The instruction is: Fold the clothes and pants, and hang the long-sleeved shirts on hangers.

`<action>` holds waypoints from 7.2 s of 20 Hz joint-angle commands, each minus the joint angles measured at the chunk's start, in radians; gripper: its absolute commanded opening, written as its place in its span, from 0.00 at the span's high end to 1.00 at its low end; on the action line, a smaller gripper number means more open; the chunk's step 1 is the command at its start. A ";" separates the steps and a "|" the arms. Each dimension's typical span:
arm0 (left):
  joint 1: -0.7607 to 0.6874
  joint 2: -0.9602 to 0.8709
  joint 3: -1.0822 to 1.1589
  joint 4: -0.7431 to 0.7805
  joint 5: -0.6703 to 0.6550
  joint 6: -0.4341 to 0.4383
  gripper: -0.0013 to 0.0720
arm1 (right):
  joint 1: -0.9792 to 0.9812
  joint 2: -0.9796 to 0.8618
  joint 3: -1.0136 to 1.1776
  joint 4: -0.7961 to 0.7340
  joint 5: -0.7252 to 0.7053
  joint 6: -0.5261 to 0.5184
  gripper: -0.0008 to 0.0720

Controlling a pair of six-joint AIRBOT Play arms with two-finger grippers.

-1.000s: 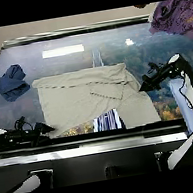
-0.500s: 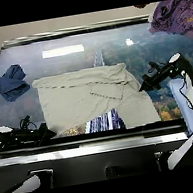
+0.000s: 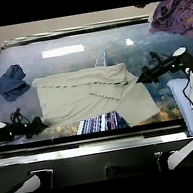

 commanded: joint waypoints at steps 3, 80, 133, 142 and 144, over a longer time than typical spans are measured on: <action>-0.001 0.093 0.409 -0.032 -0.034 -0.003 0.97 | 0.073 0.199 0.190 0.092 -0.197 -0.032 0.94; -0.080 -0.387 0.815 0.451 -0.304 -0.259 0.03 | 0.136 0.080 0.162 -0.537 -0.134 0.276 0.30; 0.174 0.116 -0.144 -0.027 0.019 0.038 0.05 | -0.122 0.465 -0.909 -0.090 -0.216 -0.064 0.94; 0.130 0.027 -0.144 -0.036 0.077 0.047 0.28 | -0.122 0.466 -0.909 -0.091 -0.174 -0.076 0.94; 0.130 0.021 -0.144 -0.034 0.077 0.047 0.29 | -0.122 0.466 -0.909 -0.091 -0.175 -0.076 0.94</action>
